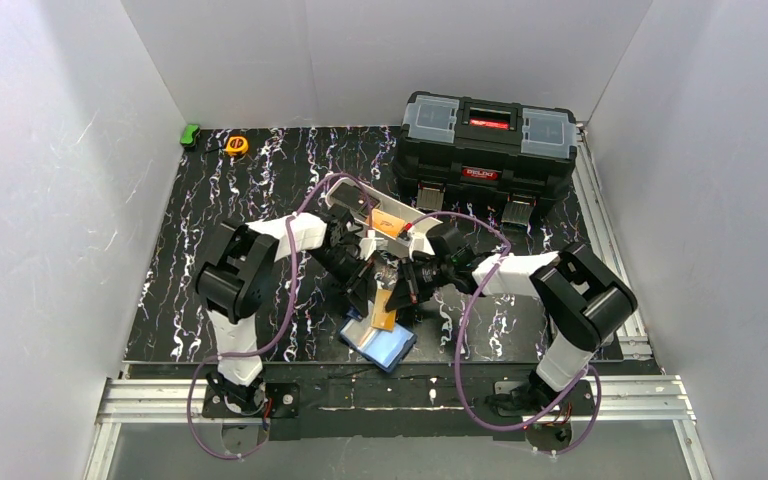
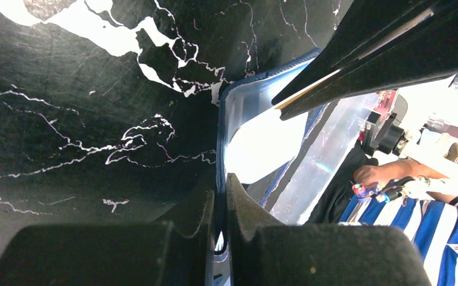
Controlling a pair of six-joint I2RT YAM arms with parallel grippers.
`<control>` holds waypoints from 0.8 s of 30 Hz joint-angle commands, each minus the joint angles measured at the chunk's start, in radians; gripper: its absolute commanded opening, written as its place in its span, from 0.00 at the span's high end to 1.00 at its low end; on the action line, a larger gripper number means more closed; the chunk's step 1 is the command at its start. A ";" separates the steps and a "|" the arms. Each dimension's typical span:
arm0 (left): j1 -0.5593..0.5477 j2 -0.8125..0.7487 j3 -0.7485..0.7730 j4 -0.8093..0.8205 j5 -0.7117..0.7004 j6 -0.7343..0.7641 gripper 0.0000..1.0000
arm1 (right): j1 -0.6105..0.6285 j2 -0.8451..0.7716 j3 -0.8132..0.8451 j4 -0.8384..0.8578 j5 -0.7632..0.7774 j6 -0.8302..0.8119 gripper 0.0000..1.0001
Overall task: Put the credit cards into the card holder
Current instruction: Insert the credit card into the card holder.
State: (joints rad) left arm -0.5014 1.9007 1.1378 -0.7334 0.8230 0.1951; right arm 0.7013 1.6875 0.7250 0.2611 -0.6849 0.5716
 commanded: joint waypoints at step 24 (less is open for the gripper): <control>0.224 -0.656 -0.180 0.501 0.367 -0.572 1.00 | -0.016 -0.571 -0.090 0.134 0.240 0.035 0.99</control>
State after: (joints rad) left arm -0.2741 1.2991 0.9966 -0.4412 1.0782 -0.1535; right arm 0.6876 1.1767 0.6701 0.3050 -0.5262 0.5911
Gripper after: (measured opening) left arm 0.043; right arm 0.029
